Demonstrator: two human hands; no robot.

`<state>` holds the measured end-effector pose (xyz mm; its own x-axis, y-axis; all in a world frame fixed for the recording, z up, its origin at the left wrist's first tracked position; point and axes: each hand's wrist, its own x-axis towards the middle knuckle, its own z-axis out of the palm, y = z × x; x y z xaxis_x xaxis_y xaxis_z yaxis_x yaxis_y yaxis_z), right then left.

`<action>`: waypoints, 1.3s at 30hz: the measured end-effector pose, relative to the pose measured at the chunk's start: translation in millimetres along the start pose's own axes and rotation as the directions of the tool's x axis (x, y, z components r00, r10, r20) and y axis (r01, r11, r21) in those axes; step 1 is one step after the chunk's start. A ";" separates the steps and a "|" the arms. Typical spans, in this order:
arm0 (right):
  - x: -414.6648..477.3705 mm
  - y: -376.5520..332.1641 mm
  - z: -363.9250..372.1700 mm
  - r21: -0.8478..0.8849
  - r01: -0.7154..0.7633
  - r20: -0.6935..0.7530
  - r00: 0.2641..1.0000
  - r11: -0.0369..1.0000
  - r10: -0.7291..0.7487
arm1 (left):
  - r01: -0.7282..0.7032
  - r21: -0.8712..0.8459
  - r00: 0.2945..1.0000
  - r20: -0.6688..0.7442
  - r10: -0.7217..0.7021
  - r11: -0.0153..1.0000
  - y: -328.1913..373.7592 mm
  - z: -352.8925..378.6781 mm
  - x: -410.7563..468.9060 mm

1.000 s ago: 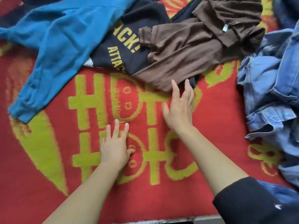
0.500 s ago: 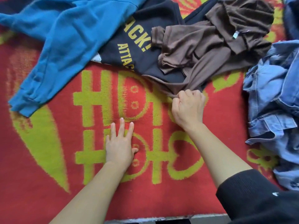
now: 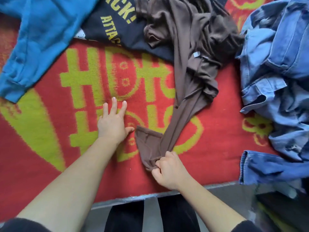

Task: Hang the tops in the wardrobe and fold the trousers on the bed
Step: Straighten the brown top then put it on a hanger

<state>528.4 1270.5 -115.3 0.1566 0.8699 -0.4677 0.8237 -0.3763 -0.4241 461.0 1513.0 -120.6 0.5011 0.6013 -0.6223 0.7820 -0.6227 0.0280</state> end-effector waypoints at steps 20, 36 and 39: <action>15.4 47.3 -45.5 0.615 -0.358 -0.148 0.823 0.703 0.549 | 0.010 -0.025 0.998 0.056 -0.009 1.000 -3.2 1.9 4.8; 9.3 62.7 -80.1 0.503 -0.342 -0.544 0.588 0.793 0.599 | -0.237 -0.490 0.958 -0.261 0.119 0.839 111.9 29.6 -71.5; 33.1 70.5 -102.1 0.134 -0.322 -0.666 0.671 0.937 0.326 | -0.423 -0.309 0.858 -0.438 0.267 0.852 108.3 41.1 -85.0</action>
<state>647.3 1305.3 -81.6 0.7366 0.6733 0.0638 0.6482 -0.6758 -0.3510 487.8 1373.9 -96.8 0.8012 0.5695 -0.1837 0.5690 -0.6300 0.5285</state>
